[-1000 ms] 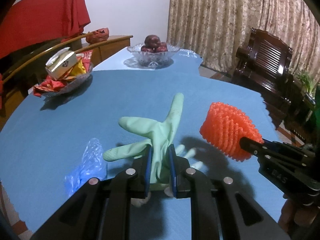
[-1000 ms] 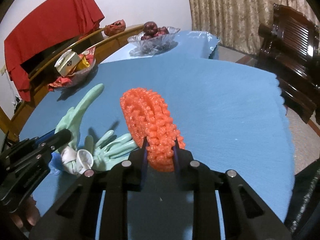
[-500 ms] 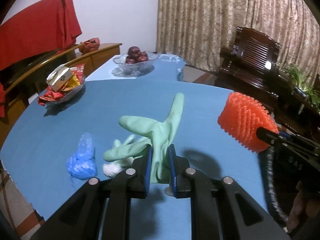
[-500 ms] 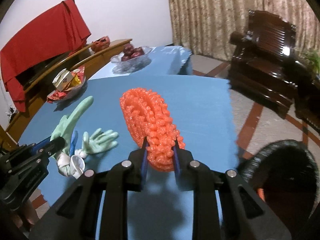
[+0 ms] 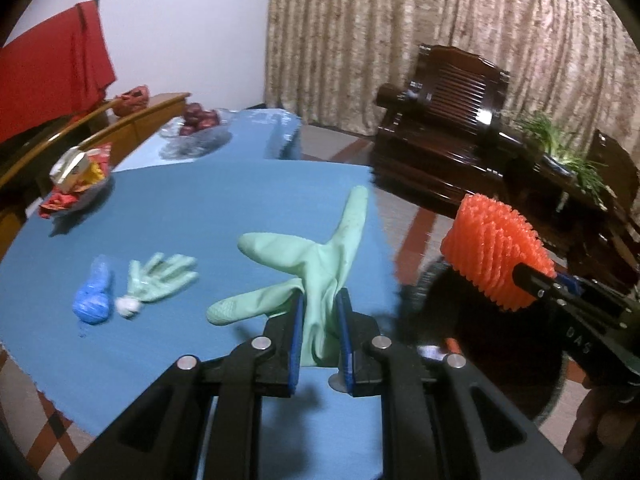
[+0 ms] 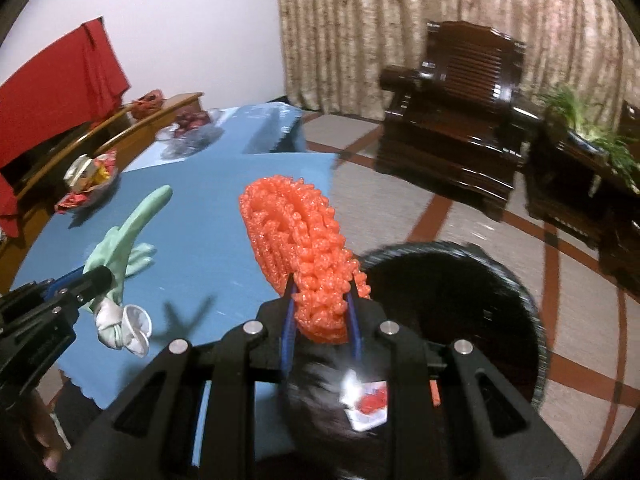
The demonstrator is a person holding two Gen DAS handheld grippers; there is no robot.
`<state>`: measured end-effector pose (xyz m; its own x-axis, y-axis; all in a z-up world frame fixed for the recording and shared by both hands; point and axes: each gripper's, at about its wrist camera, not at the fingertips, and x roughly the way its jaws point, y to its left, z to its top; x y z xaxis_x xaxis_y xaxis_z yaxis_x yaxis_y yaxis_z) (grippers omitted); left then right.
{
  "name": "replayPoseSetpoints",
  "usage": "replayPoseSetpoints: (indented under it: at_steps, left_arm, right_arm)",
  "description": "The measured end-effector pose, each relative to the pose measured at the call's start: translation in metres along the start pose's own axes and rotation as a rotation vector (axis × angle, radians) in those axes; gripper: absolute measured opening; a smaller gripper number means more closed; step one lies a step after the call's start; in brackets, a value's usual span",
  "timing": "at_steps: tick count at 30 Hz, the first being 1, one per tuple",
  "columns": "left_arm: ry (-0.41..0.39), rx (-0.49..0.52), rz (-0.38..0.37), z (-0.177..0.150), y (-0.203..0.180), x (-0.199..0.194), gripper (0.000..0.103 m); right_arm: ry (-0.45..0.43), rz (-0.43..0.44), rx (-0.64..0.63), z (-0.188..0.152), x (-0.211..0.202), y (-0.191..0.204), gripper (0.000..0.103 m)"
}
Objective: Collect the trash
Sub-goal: 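Carry the green glove and foam net toward the black trash bin with both tools, then open both tools to drop the glove and foam net into the bin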
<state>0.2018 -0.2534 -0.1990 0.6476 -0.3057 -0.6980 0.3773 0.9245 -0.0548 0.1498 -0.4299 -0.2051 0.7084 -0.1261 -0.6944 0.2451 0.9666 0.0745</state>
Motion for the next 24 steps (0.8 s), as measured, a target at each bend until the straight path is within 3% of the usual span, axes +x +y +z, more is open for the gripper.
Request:
replayPoseSetpoints:
  at_steps: [8,15,19,21,23,24]
  left_arm:
    - [0.038,0.027,-0.088,-0.013,-0.087,0.02,0.016]
    - [0.077,0.041,-0.128,-0.021,-0.134,0.046,0.017]
    - [0.094,0.045,-0.117,-0.026,-0.144,0.062,0.03]
    - [0.106,0.05,-0.113,-0.03,-0.147,0.067,0.031]
    - [0.105,0.062,-0.101,-0.033,-0.15,0.07,0.041]
    - [0.101,0.067,-0.096,-0.034,-0.152,0.069,0.051]
  right_arm:
    - [0.027,-0.069,0.074,-0.031,-0.006,-0.078,0.021]
    - [0.055,-0.074,0.094,-0.046,0.013,-0.112,0.022]
    - [0.067,-0.082,0.115,-0.054,0.026,-0.126,0.03]
    - [0.076,-0.09,0.133,-0.059,0.03,-0.132,0.039]
    - [0.088,-0.095,0.144,-0.064,0.034,-0.137,0.047]
    - [0.091,-0.096,0.141,-0.066,0.034,-0.137,0.047]
